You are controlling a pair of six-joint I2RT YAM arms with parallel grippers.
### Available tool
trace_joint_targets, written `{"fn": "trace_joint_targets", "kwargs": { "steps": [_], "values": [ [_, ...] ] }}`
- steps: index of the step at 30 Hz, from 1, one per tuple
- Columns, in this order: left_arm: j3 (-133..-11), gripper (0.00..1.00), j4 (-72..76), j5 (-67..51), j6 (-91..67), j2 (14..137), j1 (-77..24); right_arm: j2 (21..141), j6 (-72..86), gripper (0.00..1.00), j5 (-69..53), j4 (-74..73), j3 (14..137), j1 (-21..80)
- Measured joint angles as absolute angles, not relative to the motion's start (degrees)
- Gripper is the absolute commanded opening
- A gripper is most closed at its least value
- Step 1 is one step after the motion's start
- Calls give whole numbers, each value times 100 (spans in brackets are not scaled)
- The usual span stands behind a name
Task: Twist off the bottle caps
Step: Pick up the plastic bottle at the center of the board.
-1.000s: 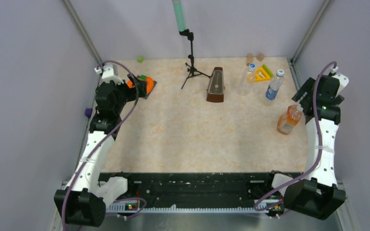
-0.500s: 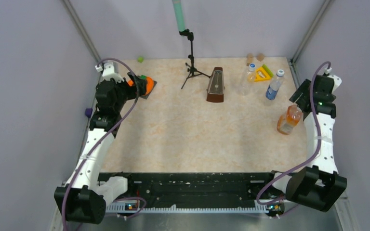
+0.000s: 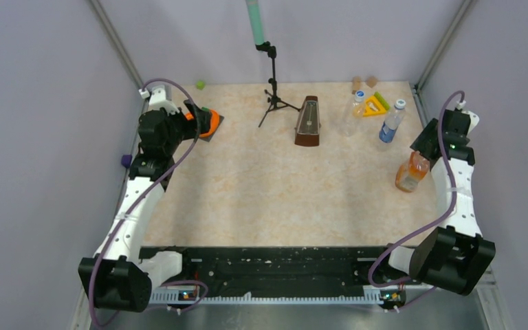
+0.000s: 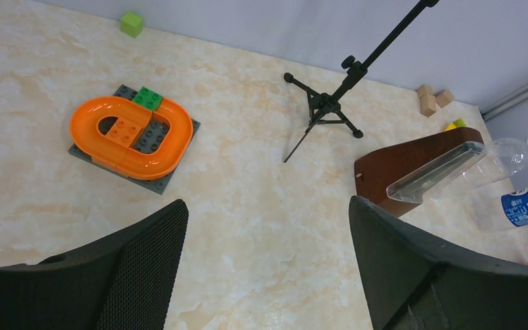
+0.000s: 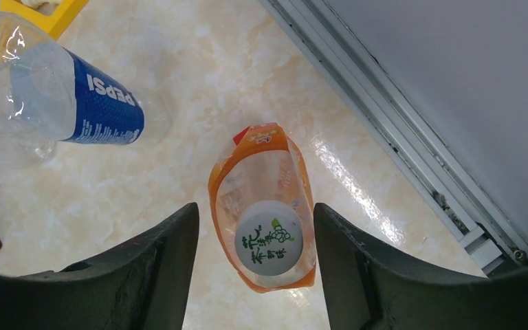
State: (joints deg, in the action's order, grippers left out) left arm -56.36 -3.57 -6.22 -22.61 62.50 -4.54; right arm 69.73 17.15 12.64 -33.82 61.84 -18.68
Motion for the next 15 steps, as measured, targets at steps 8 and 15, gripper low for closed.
{"fn": "trace_joint_targets", "kwargs": {
  "steps": [8, 15],
  "values": [
    [-5636, 87, -362, -666, -2261, 6324, -454, 6993, 1697, 54, 1227, -3260, 6139, -1868],
    [-5636, 87, -362, -666, -2259, 6326, -454, 6995, 1669, 41, 1184, -3258, 6139, -1868]
  ]
}}
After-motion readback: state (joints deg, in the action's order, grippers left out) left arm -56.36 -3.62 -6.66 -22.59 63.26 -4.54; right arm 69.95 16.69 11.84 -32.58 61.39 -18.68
